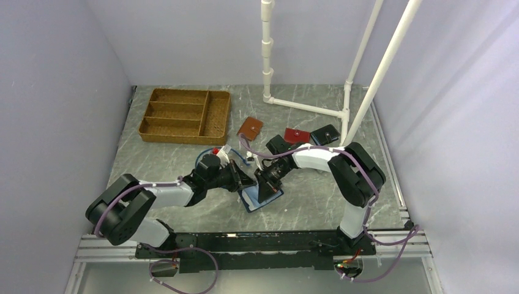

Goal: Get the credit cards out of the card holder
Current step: Open the card holder at the center of the board.

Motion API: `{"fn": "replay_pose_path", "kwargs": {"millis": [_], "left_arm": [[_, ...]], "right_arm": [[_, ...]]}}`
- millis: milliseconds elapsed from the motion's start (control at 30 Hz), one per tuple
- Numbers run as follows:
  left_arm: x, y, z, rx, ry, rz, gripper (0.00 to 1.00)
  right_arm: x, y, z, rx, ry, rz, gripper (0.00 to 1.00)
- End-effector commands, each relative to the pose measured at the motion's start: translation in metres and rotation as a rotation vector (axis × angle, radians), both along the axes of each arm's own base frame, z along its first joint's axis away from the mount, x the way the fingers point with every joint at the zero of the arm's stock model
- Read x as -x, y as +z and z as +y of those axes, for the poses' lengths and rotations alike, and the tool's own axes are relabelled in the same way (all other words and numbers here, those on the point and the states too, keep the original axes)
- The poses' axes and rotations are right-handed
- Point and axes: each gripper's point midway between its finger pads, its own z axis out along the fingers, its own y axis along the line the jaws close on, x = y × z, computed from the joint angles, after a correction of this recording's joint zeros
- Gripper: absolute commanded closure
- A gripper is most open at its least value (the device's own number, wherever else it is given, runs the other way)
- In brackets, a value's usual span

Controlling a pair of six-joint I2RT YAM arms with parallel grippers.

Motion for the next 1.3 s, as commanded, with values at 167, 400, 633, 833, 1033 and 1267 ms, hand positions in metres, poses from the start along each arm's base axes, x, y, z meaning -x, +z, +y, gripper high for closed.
{"fn": "replay_pose_path", "kwargs": {"millis": [167, 400, 633, 833, 1033, 1267], "left_arm": [[0.006, -0.033, 0.004, -0.075, -0.007, 0.068, 0.95], [0.013, -0.053, 0.015, -0.153, -0.014, 0.091, 0.94], [0.013, -0.054, 0.015, -0.18, -0.032, 0.086, 0.85], [0.014, -0.054, 0.013, -0.164, -0.035, 0.08, 0.82], [0.013, -0.049, 0.014, -0.165, -0.033, 0.06, 0.77], [0.013, -0.048, 0.012, -0.144, -0.041, 0.061, 0.72]], "right_arm": [[-0.022, 0.016, -0.001, -0.027, -0.007, -0.109, 0.83], [-0.053, 0.025, -0.021, 0.02, -0.075, -0.25, 0.71], [-0.073, 0.008, -0.038, 0.125, -0.167, -0.287, 0.62], [-0.077, -0.001, -0.042, 0.168, -0.189, -0.287, 0.57], [-0.076, -0.006, -0.043, 0.18, -0.19, -0.271, 0.56], [-0.048, 0.006, -0.024, 0.057, -0.119, -0.125, 0.59]]}}
